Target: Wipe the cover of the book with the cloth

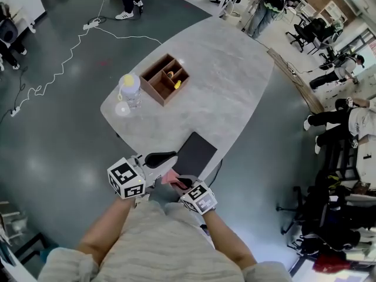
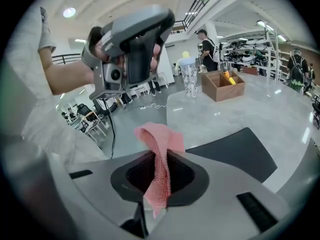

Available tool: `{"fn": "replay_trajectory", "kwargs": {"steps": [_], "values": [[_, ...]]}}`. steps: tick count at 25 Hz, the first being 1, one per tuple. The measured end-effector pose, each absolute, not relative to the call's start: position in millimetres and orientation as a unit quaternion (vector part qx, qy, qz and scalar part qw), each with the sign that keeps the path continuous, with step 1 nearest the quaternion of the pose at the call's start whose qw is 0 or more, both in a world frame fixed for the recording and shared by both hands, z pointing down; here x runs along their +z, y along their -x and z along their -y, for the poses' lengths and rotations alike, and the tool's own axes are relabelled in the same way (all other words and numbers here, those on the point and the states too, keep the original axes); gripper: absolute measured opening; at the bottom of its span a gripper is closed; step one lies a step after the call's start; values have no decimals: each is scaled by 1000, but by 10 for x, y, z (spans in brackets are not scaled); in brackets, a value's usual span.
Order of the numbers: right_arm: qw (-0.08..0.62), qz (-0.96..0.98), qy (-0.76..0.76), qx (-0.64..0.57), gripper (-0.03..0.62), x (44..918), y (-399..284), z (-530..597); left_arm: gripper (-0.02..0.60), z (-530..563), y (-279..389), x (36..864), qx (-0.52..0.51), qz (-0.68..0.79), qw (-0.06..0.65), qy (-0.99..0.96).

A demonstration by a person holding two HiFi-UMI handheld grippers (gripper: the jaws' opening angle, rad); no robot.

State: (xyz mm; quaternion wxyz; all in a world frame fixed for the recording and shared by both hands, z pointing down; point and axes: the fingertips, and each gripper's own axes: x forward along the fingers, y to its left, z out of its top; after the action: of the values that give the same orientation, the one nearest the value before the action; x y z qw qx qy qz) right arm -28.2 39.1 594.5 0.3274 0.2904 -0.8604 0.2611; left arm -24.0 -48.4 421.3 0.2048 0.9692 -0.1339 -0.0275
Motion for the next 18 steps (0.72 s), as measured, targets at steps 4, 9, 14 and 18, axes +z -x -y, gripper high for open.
{"fn": "replay_trajectory", "kwargs": {"steps": [4, 9, 14, 18], "values": [[302, 866, -312, 249, 46, 5688, 86, -309, 34, 496, 272, 4164, -28, 148, 198, -968], [310, 854, -346, 236, 46, 5674, -371, -116, 34, 503, 288, 4144, -28, 163, 195, -967], [348, 829, -381, 217, 46, 5813, -946, 197, 34, 517, 228, 4134, -30, 175, 194, -965], [373, 807, -415, 194, 46, 5873, -1323, 489, 34, 494, 194, 4148, -27, 187, 197, -962]]}}
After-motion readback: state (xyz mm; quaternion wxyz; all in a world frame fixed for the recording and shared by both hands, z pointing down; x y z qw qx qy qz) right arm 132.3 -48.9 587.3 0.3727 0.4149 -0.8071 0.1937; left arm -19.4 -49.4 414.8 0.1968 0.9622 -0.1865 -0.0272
